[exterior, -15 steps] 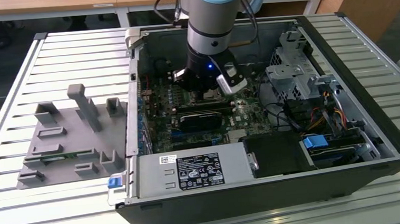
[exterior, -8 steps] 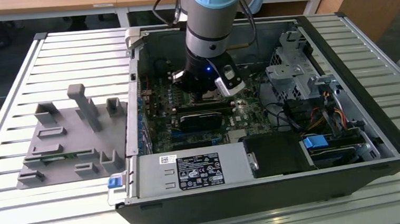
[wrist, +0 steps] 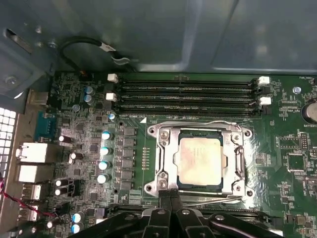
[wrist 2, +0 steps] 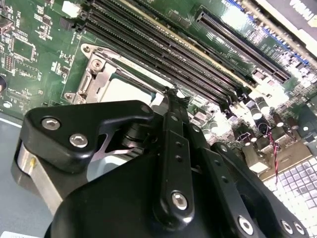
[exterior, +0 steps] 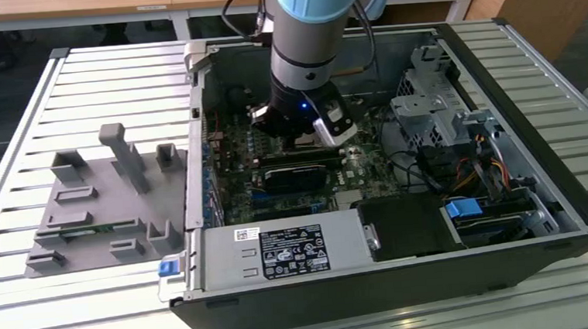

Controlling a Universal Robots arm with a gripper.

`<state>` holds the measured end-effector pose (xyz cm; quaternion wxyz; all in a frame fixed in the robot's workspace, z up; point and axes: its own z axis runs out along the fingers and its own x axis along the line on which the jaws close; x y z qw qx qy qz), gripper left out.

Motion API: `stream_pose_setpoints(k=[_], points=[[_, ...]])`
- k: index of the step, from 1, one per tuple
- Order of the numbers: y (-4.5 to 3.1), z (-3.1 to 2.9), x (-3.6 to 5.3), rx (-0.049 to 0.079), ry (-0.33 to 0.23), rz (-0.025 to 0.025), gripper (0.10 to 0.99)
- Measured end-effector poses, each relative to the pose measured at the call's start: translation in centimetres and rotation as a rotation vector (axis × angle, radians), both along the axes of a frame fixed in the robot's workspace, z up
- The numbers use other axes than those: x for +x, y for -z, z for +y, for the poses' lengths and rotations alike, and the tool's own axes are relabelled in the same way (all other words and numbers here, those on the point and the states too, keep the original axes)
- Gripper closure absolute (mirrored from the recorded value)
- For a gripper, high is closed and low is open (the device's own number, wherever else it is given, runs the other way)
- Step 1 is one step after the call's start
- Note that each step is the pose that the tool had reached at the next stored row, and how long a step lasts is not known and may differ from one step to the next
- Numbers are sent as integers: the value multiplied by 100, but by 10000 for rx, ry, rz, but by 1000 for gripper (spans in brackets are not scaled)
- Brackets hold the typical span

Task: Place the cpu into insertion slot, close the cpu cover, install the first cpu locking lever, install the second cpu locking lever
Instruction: 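Install the second cpu locking lever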

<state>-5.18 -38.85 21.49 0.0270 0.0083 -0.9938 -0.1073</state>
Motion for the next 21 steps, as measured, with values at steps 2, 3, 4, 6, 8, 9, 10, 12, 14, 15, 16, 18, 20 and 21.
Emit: stream_pose_setpoints(k=[2, 3, 4, 6, 8, 9, 10, 12, 14, 15, 16, 18, 20, 21], points=[[1, -18, -6, 43, 1, 0, 976], [2, -25, -8, 63, 3, 0, 976], [2, -30, -9, 80, 6, 0, 976], [6, -32, -10, 98, 14, 0, 976], [9, -33, -9, 105, 21, 0, 976], [10, -33, -9, 106, 23, 0, 976], [11, -34, -9, 108, 24, 0, 976], [14, -36, -9, 109, 24, 0, 976], [16, -40, -9, 110, 25, 1, 976], [16, -44, -9, 113, 27, 1, 976], [17, -47, -10, 122, 32, 1, 976], [21, -63, -11, 151, 49, 1, 976], [24, -75, -11, 182, 72, 0, 976], [26, -77, -13, 200, 82, 0, 976]])
